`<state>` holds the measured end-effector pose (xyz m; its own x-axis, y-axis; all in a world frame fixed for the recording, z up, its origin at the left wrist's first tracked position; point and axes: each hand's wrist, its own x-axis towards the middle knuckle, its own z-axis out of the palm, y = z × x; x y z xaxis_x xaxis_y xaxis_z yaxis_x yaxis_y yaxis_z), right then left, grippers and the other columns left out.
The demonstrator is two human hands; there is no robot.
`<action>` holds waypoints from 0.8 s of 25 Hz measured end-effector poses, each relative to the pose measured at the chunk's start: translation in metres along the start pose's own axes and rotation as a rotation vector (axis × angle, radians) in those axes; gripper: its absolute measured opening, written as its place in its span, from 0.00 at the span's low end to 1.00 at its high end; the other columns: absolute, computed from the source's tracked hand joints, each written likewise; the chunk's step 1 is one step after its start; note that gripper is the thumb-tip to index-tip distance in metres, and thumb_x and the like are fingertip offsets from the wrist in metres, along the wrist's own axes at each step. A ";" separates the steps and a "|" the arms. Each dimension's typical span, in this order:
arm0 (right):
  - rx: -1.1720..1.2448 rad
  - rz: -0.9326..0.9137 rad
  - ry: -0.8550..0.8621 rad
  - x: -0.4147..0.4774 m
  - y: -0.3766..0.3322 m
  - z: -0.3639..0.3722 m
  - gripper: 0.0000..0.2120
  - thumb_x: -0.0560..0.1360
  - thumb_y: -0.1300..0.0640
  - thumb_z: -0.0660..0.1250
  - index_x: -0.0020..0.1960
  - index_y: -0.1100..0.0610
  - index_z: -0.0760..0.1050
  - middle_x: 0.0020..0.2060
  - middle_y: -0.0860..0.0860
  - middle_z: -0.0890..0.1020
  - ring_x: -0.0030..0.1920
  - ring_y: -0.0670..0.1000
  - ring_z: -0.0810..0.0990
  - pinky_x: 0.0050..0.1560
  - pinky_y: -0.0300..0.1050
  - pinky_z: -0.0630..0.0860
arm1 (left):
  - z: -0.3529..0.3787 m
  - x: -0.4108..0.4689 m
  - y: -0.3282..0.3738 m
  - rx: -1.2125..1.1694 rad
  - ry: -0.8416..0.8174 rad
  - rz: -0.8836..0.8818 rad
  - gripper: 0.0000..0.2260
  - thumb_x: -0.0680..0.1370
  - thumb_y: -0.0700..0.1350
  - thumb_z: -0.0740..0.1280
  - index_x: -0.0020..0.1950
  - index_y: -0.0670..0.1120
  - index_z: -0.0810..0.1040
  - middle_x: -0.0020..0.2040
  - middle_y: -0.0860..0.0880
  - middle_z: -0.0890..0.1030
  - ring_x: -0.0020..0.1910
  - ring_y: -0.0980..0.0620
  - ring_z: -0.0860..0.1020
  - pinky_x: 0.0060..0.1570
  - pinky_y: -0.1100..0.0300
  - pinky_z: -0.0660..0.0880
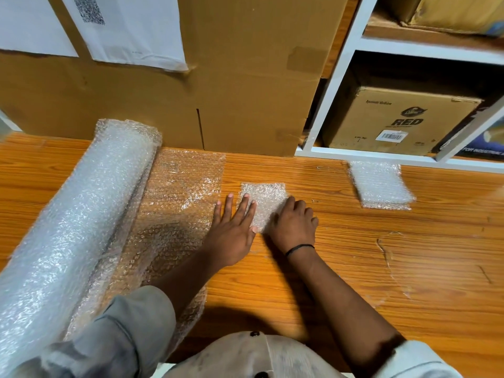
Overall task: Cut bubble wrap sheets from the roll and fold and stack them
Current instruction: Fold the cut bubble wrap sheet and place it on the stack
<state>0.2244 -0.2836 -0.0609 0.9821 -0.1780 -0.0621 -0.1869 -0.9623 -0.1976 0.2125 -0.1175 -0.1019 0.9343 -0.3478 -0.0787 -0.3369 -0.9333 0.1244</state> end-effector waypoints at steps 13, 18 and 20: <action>0.647 0.287 -0.149 0.026 -0.016 -0.023 0.26 0.81 0.59 0.66 0.76 0.63 0.63 0.72 0.66 0.65 0.62 0.67 0.77 0.52 0.46 0.70 | 0.005 0.000 -0.003 -0.031 0.030 0.006 0.31 0.83 0.61 0.38 0.84 0.50 0.38 0.84 0.48 0.36 0.81 0.39 0.32 0.77 0.41 0.32; 0.720 0.371 -0.112 0.032 -0.009 -0.013 0.25 0.78 0.51 0.71 0.67 0.67 0.71 0.58 0.62 0.80 0.57 0.62 0.79 0.40 0.43 0.66 | 0.006 0.000 -0.005 -0.032 0.032 0.020 0.33 0.81 0.61 0.37 0.85 0.49 0.41 0.84 0.47 0.41 0.82 0.38 0.37 0.78 0.38 0.36; 0.738 0.361 -0.084 0.031 -0.009 -0.013 0.24 0.78 0.53 0.72 0.67 0.66 0.72 0.58 0.60 0.81 0.57 0.61 0.80 0.41 0.42 0.67 | 0.006 0.000 -0.005 -0.037 0.022 0.025 0.34 0.81 0.61 0.37 0.85 0.49 0.41 0.85 0.47 0.42 0.82 0.38 0.37 0.79 0.38 0.37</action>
<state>0.2565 -0.2828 -0.0481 0.8588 -0.4063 -0.3122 -0.4877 -0.4613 -0.7412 0.2131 -0.1136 -0.1080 0.9282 -0.3683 -0.0530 -0.3558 -0.9203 0.1627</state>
